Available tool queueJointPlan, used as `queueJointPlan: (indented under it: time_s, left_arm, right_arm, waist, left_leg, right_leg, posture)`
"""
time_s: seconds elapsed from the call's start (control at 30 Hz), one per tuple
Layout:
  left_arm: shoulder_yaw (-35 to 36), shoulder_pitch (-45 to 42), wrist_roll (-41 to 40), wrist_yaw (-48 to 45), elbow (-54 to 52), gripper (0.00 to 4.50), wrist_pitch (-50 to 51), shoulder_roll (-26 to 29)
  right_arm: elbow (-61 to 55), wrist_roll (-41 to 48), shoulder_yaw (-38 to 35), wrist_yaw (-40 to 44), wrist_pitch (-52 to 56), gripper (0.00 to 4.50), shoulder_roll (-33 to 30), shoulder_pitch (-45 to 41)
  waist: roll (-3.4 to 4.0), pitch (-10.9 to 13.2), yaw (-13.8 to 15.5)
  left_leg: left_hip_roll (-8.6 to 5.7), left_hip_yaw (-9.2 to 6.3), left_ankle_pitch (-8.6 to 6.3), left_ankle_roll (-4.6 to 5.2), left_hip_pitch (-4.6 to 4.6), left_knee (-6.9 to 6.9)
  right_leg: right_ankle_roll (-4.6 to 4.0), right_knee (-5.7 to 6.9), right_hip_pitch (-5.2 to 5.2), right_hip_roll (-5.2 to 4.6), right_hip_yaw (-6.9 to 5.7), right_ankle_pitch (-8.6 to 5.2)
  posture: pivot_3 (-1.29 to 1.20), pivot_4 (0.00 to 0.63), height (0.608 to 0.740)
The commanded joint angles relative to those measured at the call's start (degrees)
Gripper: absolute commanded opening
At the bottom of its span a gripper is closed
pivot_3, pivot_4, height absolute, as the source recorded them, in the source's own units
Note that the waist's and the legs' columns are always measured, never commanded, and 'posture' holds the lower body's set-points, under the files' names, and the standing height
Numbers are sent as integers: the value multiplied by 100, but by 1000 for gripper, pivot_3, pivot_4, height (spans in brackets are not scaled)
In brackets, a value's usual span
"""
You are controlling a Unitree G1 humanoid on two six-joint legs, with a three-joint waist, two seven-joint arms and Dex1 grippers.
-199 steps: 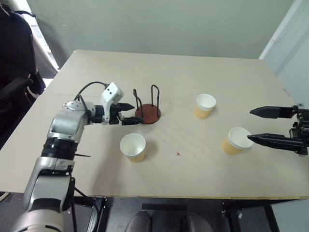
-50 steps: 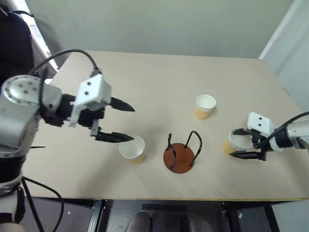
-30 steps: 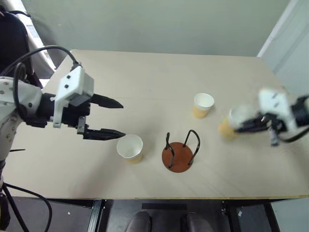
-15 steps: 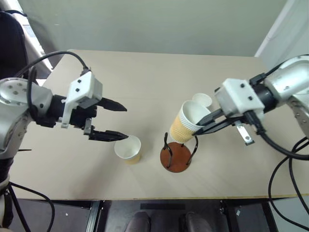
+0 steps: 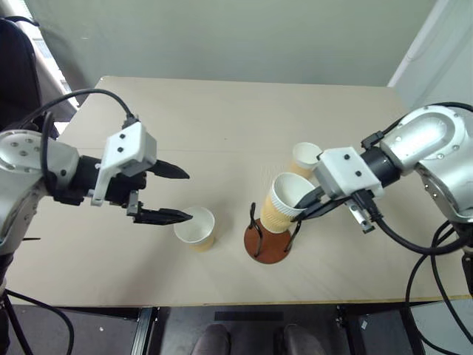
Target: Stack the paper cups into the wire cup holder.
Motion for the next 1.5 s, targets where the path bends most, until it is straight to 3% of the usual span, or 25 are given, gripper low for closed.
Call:
queueJointPlan:
  time_s: [0.03,0.23,0.33,0.47,0.6,0.73,1.13,1.23,1.5]
  left_arm:
    - [221,-1,-20,23,-92,4500,-22,151]
    - [145,23,75,58,-48,4500,-29,228]
    - [124,87,147,74,-20,4500,-59,270]
    - [75,125,221,100,-2,4500,-108,250]
    - [88,160,176,173,-81,4500,-54,228]
    - [236,385,124,233,-184,4500,35,310]
    - [498,608,-130,398,-437,4500,237,273]
    - [564,644,-206,416,-500,4500,271,284]
    - [620,709,-218,463,-544,4500,286,371]
  right_arm:
    - [-14,-190,-3,-28,-124,1257,-9,-14]
    - [430,-332,-219,-28,-278,3443,-51,-126]
    - [1912,-983,-219,-405,-916,4473,95,-667]
    - [4610,-2258,256,-1115,-2425,4473,542,-1395]
    - [6211,-2577,202,-1076,-3140,4473,1029,-1685]
    - [6649,-2712,128,-840,-3391,4473,1185,-1749]
    - [7564,-3308,288,-757,-3880,4473,1684,-1641]
    - [7655,-3431,264,-757,-3977,3934,1749,-1629]
    - [7379,-3654,191,-650,-4279,963,1667,-1649]
  waist:
    - [0,0,0]
    - [0,0,0]
    - [0,0,1]
    - [-1,-1,-1]
    - [2,1,15]
    - [6,3,44]
    - [5,3,101]
    - [5,3,107]
    - [5,3,111]
  left_leg:
    - [0,0,0,0,0,0]
    - [0,0,0,0,-2,-1]
    - [-1,0,0,0,-1,1]
    - [2,-2,1,-1,3,3]
    - [3,-4,2,-4,-1,-8]
    - [1,2,6,-11,-38,-17]
    - [3,1,10,-28,-37,-10]
    - [3,1,15,-30,-34,-9]
    - [4,2,14,-32,-33,-12]
  right_leg:
    - [0,0,0,0,0,0]
    - [0,2,0,0,0,0]
    - [-3,1,-1,-2,0,2]
    - [-17,6,-14,-3,1,10]
    - [-25,20,-18,-2,-3,10]
    - [-26,19,-46,-1,-4,12]
    - [-36,18,-42,-1,-5,22]
    - [-40,25,-41,-1,-6,26]
    - [-40,24,-41,1,-7,26]
  posture:
    - [0,150,740]
    - [0,150,740]
    - [0,150,740]
    - [0,150,740]
    - [0,150,740]
    - [0,150,740]
    - [0,150,740]
    - [0,150,740]
    - [0,150,740]
